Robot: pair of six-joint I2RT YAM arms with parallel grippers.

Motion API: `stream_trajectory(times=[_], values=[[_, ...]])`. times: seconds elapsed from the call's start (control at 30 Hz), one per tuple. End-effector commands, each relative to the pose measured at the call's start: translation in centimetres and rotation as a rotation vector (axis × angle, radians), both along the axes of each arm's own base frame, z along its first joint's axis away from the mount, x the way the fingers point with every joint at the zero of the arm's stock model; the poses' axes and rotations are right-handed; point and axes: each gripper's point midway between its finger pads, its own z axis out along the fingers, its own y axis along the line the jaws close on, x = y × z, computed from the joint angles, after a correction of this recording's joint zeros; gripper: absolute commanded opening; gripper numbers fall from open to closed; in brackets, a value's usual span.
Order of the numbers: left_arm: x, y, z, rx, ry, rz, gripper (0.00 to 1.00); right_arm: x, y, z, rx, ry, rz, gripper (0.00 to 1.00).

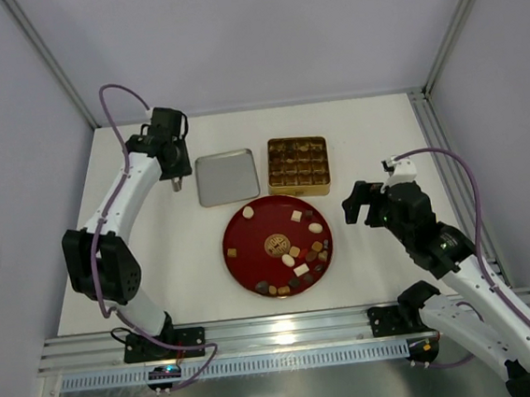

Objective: Pack the chocolate

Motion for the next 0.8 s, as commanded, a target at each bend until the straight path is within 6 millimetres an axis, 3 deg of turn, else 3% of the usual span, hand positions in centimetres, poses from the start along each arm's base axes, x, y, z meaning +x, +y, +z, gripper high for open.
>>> stream_trajectory(times=[0.0, 0.23, 0.53, 0.77], values=[[2.0, 3.7, 0.9, 0.042, -0.092, 0.094, 0.38, 0.7, 0.7, 2.2, 0.044, -0.064, 0.016, 1.0], [3.3, 8.4, -3.2, 0.027, -0.026, 0.207, 0.39, 0.7, 0.5, 2.5, 0.029, -0.066, 0.012, 1.0], [3.1, 10.7, -7.5, 0.034, 0.046, 0.266, 0.43, 0.9, 0.5, 2.4, 0.019, -0.059, 0.012, 1.0], [2.7, 11.2, -9.8, 0.036, 0.097, 0.279, 0.51, 1.0, 0.7, 1.9, 0.022, -0.05, 0.015, 1.0]])
